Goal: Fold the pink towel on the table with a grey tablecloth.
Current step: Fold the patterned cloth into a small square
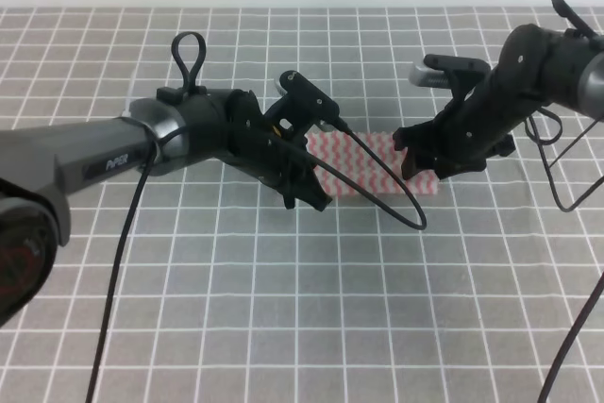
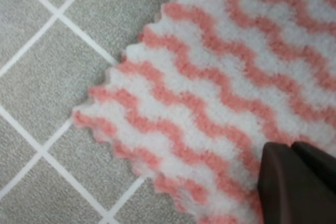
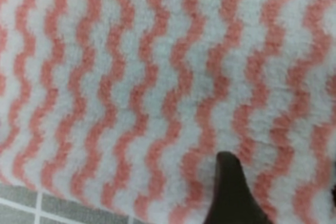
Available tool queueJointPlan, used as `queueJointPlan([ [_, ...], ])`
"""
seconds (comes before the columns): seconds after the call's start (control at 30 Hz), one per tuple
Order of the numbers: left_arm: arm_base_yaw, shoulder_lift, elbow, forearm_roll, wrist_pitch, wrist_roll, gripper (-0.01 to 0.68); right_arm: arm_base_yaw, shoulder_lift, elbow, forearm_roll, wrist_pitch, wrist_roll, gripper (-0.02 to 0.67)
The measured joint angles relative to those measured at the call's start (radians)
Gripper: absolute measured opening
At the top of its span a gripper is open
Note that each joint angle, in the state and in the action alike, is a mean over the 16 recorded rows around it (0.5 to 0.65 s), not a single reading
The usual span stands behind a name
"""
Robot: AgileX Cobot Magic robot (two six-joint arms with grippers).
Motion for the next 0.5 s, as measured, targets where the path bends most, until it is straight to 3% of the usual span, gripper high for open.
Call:
queueJointPlan([
  [0.2,0.0,0.003,0.0,0.0,0.001,0.0,0.0,0.0,0.018,-0.007,0.024,0.005,-0.002,0.314],
  [0.5,0.0,0.001,0.0,0.0,0.005,0.0,0.0,0.0,0.027,-0.064,0.086,0.054,-0.047,0.121],
])
